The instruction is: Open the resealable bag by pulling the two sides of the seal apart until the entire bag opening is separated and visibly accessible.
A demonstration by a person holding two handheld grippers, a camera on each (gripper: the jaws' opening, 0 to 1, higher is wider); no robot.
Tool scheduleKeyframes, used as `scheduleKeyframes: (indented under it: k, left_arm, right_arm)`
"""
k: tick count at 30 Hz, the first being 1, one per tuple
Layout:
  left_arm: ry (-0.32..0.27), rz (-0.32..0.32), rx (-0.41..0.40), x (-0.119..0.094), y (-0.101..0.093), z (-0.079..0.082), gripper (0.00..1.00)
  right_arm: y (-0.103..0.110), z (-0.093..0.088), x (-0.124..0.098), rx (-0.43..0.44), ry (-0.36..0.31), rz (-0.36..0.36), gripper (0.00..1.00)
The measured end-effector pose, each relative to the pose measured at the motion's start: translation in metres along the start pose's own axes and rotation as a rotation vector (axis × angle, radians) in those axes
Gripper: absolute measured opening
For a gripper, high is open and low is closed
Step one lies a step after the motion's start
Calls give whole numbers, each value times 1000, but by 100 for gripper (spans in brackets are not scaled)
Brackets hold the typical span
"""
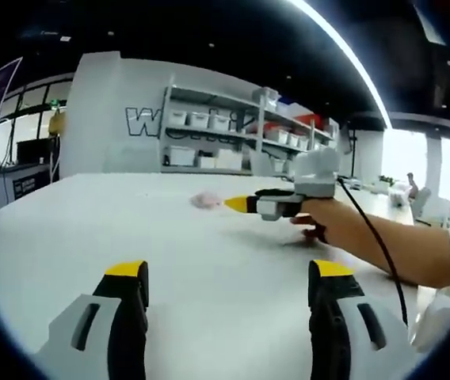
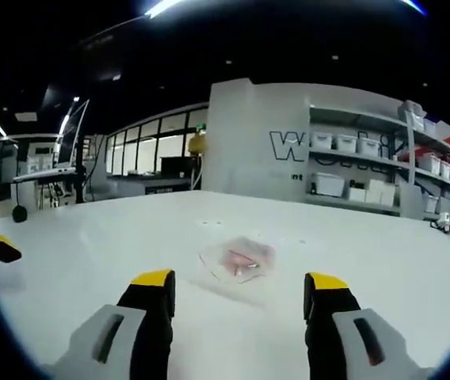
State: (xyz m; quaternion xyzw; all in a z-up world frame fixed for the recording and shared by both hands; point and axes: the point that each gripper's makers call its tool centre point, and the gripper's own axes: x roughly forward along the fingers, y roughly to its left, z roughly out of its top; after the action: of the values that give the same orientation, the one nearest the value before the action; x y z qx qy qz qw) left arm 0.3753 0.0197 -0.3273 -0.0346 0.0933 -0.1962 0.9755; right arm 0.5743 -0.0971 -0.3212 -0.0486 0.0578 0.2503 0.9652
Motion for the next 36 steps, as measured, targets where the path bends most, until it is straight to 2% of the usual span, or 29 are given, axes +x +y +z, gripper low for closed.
scheduleKeyframes:
  k: [12,19,25,36]
  left_arm:
    - [-5,-1,-14,0,2,0,81]
    - [-6,0,-20,-1,3,0,81]
    - [-6,1,-27,-2,4,-2,80]
    - [-13,-2,-37,-2,3,-1,78]
  right_arm:
    - [6,10,-20,-3,-24,3,63]
    - [7,2,-23,5,-3,7,60]
    - [12,2,-31,10,-8,13,60]
    - [9,0,-33,18,-8,7,58]
